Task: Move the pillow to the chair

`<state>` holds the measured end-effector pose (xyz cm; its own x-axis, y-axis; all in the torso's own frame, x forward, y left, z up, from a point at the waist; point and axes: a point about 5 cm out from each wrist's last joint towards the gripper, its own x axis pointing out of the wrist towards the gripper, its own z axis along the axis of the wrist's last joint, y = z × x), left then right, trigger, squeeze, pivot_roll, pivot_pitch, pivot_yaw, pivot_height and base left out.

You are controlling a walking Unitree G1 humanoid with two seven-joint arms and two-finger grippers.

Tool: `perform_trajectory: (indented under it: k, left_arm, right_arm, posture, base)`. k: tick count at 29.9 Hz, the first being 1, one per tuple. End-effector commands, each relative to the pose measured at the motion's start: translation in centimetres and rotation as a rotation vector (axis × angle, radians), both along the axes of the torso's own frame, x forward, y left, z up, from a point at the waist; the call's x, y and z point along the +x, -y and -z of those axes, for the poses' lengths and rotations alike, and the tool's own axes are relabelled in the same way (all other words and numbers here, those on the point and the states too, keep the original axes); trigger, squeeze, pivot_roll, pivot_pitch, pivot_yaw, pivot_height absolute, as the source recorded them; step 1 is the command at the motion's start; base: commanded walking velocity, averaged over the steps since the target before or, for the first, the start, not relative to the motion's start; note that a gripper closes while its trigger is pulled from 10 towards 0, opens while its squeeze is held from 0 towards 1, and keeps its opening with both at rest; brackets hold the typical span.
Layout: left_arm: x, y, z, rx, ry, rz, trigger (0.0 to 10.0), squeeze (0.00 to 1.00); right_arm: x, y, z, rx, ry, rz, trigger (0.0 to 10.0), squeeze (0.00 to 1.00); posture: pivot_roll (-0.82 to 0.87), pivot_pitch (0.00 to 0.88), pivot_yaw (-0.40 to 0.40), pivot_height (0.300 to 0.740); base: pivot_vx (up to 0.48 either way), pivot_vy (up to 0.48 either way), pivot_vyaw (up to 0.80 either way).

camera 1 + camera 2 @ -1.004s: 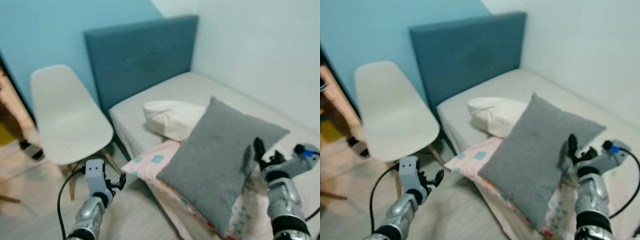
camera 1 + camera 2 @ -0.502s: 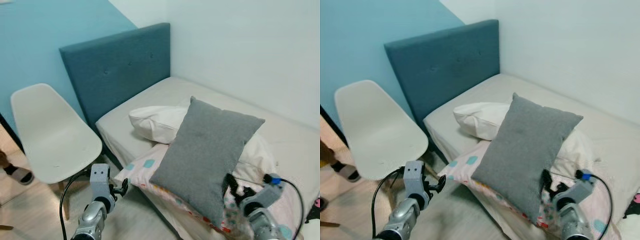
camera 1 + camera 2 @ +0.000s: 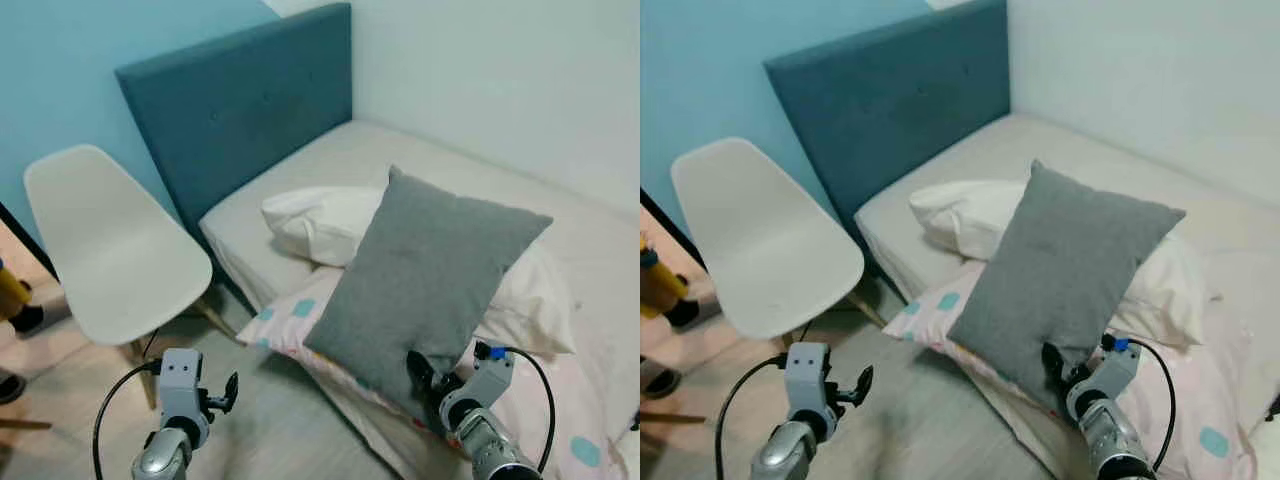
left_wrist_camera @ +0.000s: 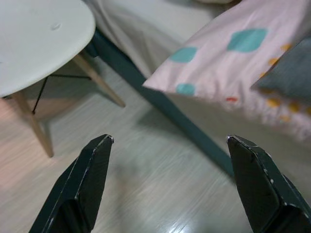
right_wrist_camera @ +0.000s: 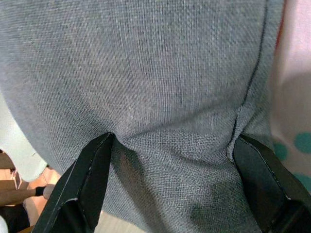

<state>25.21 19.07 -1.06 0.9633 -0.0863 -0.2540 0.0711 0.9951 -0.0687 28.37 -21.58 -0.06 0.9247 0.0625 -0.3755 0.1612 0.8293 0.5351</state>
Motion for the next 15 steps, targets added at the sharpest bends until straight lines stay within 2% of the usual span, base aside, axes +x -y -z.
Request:
perform_trajectory:
  k: [1,2,8,12,15]
  left_arm:
    - [-0.7,-1.0,0.2,0.017,-0.004,-0.014,10.0,0.0]
    - [-0.9,-1.1,0.3,0.018,-0.005,-0.017,10.0,0.0]
    - [-0.9,-0.7,0.2,0.008,0.007,-0.023,10.0,0.0]
    - [-0.7,-0.3,0.1,-0.006,0.018,-0.03,10.0,0.0]
    - [-0.3,0.1,-0.1,-0.022,0.028,-0.035,10.0,0.0]
  right_arm:
    - [0.5,-1.4,-0.2,-0.001,0.018,-0.058,6.9,0.0]
    - [1.0,-1.8,-0.7,0.003,0.053,-0.08,0.0,0.0]
    - [2.3,-2.4,-2.2,-0.019,0.129,-0.144,0.0,0.0]
    - [2.8,-2.3,-2.9,-0.041,0.162,-0.16,0.0,0.0]
    - [3.2,-1.7,-3.6,-0.079,0.19,-0.155,0.0,0.0]
  posture:
    - [0.12,0.227,0.129,0.74]
    - [0.12,0.237,0.129,0.74]
    - [0.12,0.243,0.123,0.74]
    - [0.11,0.242,0.119,0.74]
    - [0.1,0.226,0.108,0.74]
  base:
    - [0.0,0.0,0.0]
    - [0.0,0.0,0.0]
    - [0.0,0.0,0.0]
    - [0.0,0.0,0.0]
    - [0.0,0.0,0.0]
